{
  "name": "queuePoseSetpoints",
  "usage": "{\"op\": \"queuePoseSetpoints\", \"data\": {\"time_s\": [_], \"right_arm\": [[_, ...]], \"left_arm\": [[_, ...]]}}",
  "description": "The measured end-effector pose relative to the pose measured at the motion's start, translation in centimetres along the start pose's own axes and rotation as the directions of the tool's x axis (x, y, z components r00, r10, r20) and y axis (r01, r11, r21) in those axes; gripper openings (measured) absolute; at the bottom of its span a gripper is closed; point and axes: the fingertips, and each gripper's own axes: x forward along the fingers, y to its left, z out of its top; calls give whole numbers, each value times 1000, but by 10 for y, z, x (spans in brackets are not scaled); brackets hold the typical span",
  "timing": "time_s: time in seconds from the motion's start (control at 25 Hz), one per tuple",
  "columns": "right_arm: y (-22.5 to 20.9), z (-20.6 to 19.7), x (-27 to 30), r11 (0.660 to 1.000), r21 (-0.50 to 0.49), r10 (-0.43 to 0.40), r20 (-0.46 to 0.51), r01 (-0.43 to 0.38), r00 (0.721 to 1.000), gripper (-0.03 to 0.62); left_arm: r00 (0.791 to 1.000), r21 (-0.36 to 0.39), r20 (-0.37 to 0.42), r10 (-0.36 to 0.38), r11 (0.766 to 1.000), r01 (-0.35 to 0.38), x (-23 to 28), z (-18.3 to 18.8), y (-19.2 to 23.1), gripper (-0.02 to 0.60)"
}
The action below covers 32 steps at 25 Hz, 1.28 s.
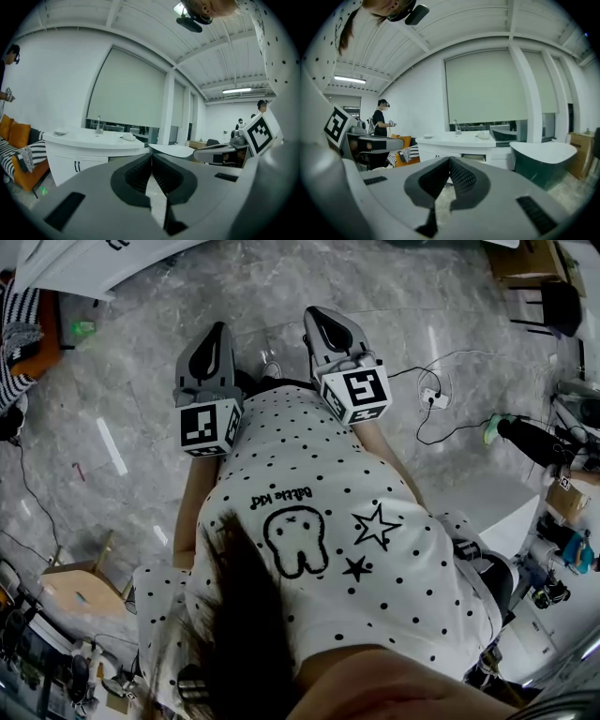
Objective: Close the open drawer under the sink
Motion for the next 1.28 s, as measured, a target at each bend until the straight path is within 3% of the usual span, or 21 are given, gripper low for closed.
{"op": "queuePoseSetpoints", "data": {"time_s": [0.36,0.6,0.8,1.28], "right_arm": [[5,-6,3,1000,24,5,-17,-5,1000,15],[8,-5,28,999,29,-14,-43,15,999,15],[1,14,59,999,33,-42,-12,42,999,15],[10,33,127,997,-57,-57,-37,54,998,15]], "left_arm": [[999,-77,-31,-28,997,25,4,-3,7,9],[997,-83,-36,-64,995,61,20,2,24,9],[997,-67,-26,-72,995,70,48,23,54,9],[997,-50,-33,-70,996,68,88,44,118,9]]}}
